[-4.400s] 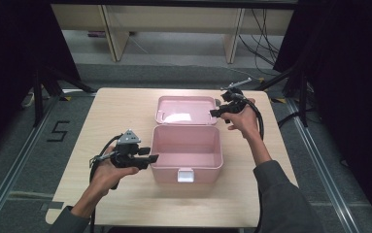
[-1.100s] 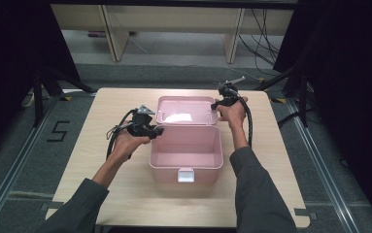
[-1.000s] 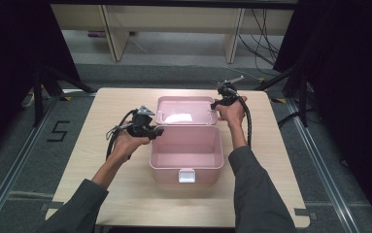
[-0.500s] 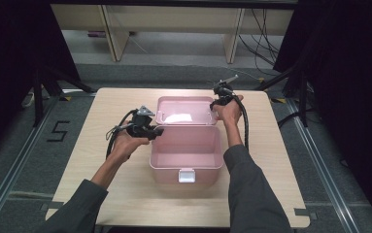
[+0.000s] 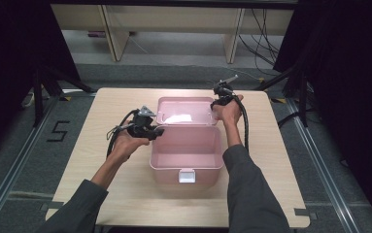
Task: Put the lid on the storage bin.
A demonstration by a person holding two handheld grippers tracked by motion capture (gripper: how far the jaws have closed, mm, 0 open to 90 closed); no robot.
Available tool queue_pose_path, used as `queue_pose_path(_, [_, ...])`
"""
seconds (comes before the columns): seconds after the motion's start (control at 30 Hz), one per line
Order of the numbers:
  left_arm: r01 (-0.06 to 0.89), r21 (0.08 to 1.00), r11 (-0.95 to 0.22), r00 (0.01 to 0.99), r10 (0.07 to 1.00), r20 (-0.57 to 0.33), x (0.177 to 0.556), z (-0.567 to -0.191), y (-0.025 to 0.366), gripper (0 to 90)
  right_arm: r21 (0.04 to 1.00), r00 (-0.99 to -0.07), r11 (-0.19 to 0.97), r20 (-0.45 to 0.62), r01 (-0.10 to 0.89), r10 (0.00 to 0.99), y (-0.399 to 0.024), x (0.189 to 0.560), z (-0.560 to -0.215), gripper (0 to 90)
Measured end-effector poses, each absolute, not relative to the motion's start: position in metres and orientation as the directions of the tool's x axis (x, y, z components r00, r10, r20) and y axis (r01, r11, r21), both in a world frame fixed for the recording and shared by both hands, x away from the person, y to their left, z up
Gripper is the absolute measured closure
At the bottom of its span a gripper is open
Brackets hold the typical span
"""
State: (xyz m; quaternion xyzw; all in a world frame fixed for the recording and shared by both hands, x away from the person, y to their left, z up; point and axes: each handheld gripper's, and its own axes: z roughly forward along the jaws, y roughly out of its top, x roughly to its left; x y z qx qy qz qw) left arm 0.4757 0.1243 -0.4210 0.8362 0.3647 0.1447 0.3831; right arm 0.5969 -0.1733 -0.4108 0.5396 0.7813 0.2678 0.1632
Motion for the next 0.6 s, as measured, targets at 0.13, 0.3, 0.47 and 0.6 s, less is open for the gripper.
queue_pose_path(0.13, [0.500,0.746,-0.440,0.690,0.723,-0.036,0.475,-0.421,0.124,76.1,0.604,-0.378,0.293,0.015,0.741,0.925,-0.173,0.595,-0.408,78.0])
queue_pose_path(0.3, [0.501,0.748,-0.435,0.689,0.724,-0.041,0.475,-0.420,0.123,76.1,0.625,-0.381,0.281,0.028,0.728,0.924,-0.176,0.591,-0.405,78.4])
queue_pose_path(0.47, [0.503,0.750,-0.430,0.690,0.722,-0.049,0.475,-0.420,0.123,76.1,0.667,-0.372,0.249,0.046,0.702,0.927,-0.180,0.584,-0.402,78.6])
queue_pose_path(0.6, [0.507,0.747,-0.430,0.692,0.720,-0.055,0.474,-0.418,0.121,76.2,0.691,-0.387,0.235,0.069,0.683,0.920,-0.187,0.580,-0.398,78.6])
